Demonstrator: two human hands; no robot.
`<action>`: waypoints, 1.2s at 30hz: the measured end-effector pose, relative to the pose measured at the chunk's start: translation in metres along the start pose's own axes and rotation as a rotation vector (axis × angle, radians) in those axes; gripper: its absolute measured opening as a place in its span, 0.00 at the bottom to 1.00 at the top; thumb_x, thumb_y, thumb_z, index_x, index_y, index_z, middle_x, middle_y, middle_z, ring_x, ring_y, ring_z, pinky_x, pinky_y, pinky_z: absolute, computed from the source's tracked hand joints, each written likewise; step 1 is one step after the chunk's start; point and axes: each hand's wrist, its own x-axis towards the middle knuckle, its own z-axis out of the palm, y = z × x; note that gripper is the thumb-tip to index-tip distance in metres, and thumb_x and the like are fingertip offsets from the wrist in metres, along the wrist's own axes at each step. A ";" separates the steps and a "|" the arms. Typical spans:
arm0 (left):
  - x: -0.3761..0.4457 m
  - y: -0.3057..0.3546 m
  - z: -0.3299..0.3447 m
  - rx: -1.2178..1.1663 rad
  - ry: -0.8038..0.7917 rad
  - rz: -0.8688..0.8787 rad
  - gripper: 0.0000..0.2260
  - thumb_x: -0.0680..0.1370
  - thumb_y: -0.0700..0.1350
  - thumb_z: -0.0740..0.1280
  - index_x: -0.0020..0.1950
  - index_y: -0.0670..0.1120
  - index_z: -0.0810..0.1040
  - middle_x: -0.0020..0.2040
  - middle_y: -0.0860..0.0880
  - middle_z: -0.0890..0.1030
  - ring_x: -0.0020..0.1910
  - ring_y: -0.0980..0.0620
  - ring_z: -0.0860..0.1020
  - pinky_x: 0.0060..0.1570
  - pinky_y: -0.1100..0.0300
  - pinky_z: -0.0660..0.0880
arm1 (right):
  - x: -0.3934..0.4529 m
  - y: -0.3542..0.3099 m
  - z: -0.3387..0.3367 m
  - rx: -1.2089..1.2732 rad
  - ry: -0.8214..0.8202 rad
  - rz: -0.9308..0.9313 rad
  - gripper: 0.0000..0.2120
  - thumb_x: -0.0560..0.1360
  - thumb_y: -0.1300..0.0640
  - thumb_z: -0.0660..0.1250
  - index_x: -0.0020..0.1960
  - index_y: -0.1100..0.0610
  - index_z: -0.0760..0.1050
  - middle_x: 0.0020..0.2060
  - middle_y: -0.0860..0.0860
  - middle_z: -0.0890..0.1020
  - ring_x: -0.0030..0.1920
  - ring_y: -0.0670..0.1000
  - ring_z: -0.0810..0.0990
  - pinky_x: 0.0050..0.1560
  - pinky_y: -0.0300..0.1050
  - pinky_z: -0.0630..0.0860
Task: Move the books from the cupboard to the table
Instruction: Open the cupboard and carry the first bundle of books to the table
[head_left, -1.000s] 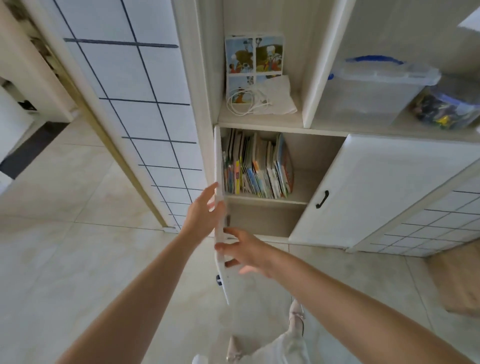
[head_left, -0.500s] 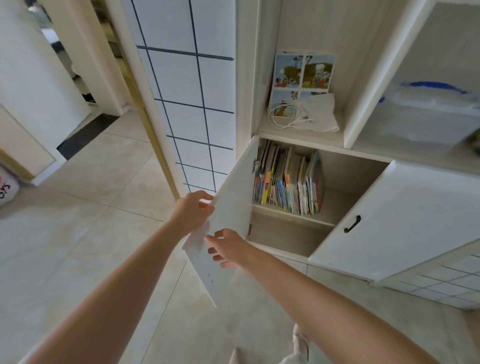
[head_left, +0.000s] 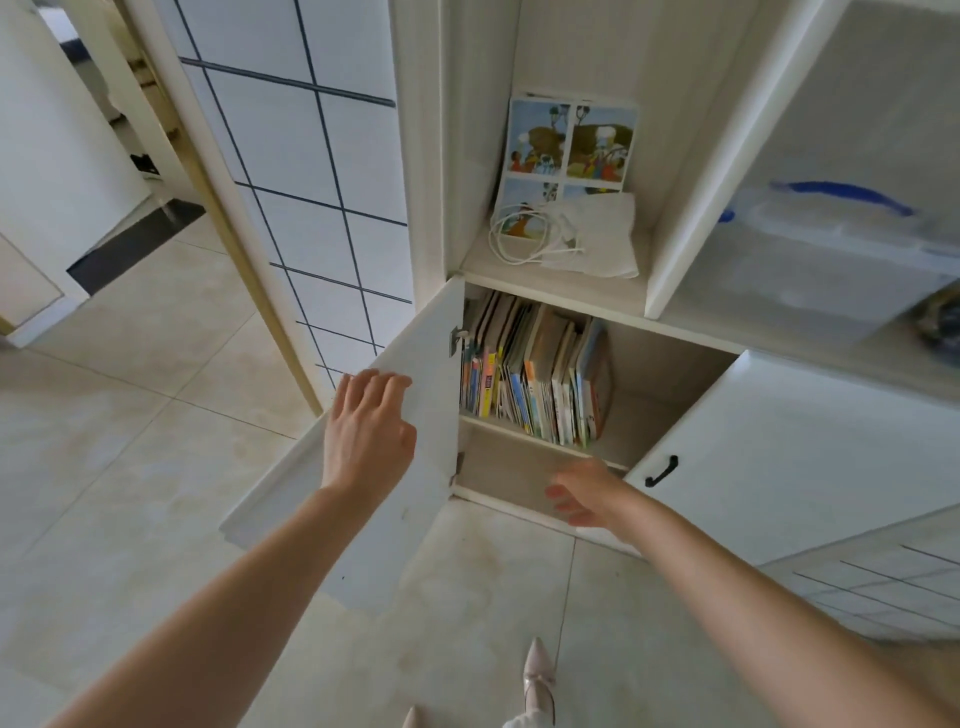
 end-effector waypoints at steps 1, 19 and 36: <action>0.003 0.013 0.013 -0.015 -0.030 -0.006 0.20 0.70 0.37 0.70 0.62 0.43 0.77 0.60 0.45 0.80 0.65 0.43 0.73 0.71 0.45 0.64 | 0.009 0.001 -0.016 -0.004 0.020 0.017 0.13 0.79 0.55 0.61 0.60 0.59 0.74 0.46 0.51 0.81 0.49 0.53 0.80 0.56 0.50 0.78; 0.069 0.160 0.250 -0.660 -0.565 -0.433 0.23 0.77 0.40 0.66 0.71 0.47 0.69 0.71 0.48 0.71 0.66 0.48 0.73 0.64 0.56 0.72 | 0.216 -0.053 -0.124 -0.060 0.021 0.022 0.32 0.71 0.38 0.68 0.69 0.53 0.67 0.60 0.53 0.76 0.54 0.53 0.76 0.43 0.46 0.75; 0.079 0.186 0.338 -0.955 -0.435 -0.609 0.19 0.73 0.35 0.66 0.61 0.49 0.70 0.72 0.49 0.71 0.67 0.51 0.72 0.58 0.62 0.68 | 0.301 -0.065 -0.095 -0.178 0.085 -0.286 0.31 0.73 0.47 0.70 0.71 0.56 0.64 0.59 0.51 0.75 0.63 0.54 0.73 0.63 0.55 0.73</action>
